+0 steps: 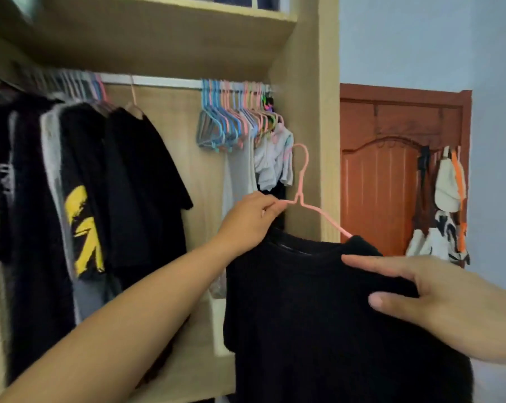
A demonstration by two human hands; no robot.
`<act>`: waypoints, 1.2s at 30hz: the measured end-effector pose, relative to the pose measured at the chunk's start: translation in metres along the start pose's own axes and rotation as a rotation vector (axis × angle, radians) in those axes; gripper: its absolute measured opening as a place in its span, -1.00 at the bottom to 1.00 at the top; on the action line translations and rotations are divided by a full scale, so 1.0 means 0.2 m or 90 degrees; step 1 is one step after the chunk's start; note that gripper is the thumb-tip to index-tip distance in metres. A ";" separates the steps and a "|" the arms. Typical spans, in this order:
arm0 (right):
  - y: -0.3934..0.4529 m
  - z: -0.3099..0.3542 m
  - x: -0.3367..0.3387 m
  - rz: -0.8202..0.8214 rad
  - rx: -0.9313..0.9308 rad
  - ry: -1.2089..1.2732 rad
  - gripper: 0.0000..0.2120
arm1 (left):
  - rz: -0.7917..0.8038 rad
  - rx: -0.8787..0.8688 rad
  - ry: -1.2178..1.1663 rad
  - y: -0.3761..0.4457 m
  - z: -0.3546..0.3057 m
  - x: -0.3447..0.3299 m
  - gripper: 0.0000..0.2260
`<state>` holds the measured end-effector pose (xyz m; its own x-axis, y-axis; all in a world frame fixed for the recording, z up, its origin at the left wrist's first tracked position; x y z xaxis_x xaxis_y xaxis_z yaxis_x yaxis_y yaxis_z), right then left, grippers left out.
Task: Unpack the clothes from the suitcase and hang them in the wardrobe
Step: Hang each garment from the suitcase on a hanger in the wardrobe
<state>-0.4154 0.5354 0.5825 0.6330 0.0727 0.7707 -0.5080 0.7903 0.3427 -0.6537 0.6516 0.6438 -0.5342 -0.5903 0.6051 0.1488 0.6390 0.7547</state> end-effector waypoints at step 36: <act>2.77 1.67 -0.35 -0.213 -0.060 -0.415 -0.62 | -0.334 0.014 0.794 -0.20 1.49 2.20 -0.50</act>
<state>-0.9364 0.7654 0.8971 0.2546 -0.5343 0.8060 -0.2782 0.7578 0.5902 -1.1425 0.5127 0.8053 0.5827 -0.8084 0.0840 0.1423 0.2033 0.9687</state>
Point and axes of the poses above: each hand's wrist, its own y-axis towards the middle knuckle, its own x-axis out of the back of the hand, z = x × y, the point moved 9 cm from there along y, towards the middle knuckle, and after that the axes turned 1 degree about -y, right-handed, at the moved point
